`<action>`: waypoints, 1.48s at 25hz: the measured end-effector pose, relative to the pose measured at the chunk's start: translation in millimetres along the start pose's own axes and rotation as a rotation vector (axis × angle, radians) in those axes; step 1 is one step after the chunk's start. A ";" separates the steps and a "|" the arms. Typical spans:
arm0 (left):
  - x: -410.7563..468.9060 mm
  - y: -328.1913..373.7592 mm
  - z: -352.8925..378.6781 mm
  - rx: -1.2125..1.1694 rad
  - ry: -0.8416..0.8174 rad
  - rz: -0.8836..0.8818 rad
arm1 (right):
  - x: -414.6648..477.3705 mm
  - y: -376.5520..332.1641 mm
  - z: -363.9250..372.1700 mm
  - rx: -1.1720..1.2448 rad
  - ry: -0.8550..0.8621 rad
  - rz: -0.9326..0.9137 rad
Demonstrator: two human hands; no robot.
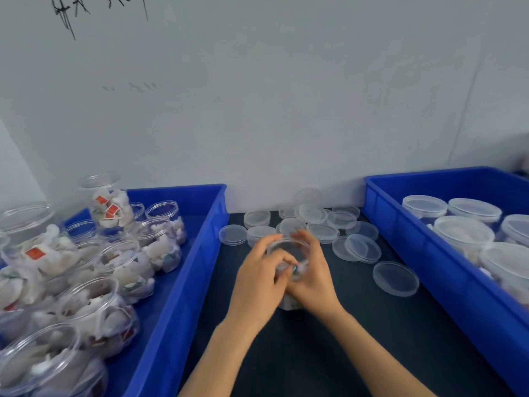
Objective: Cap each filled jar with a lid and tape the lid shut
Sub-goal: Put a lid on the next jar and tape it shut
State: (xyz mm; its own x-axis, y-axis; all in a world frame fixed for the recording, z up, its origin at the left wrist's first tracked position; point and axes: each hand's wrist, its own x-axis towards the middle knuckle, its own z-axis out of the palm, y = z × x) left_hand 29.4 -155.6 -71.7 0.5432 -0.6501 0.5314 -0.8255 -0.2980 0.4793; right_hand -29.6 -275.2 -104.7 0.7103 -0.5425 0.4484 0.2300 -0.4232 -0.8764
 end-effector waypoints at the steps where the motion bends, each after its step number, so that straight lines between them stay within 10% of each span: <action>1: -2.5 -4.4 9.7 -0.034 -0.030 0.005 | -4.7 8.6 -5.6 0.000 0.011 -0.006; 7: 9.6 -7.9 47.6 -0.439 -0.020 -0.232 | -5.0 21.9 -11.2 -0.021 -0.040 -0.068; 14: 6.2 -10.6 65.0 -0.633 0.129 -0.281 | 34.9 42.0 -96.9 -0.584 -0.595 0.184; 18: 4.7 -9.0 67.8 -0.675 0.149 -0.266 | 69.8 71.9 -136.4 -0.789 -0.295 0.377; 22: 4.4 -10.5 70.8 -0.678 0.153 -0.272 | 80.4 100.2 -136.1 -0.968 -0.348 0.525; 31: 4.6 -13.4 70.1 -0.666 0.129 -0.261 | 68.7 67.0 -117.7 -0.694 -0.090 0.296; 37: 6.3 -16.8 71.1 -0.609 0.094 -0.342 | 57.8 -23.5 -63.6 -0.457 -0.525 -0.138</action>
State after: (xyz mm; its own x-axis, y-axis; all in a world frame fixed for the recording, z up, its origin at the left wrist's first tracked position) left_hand 35.7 -204.4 -126.1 0.7905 -0.5186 0.3259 -0.3883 -0.0127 0.9215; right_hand -36.2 -342.8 -47.0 0.9480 -0.0895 0.3053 0.1203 -0.7875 -0.6045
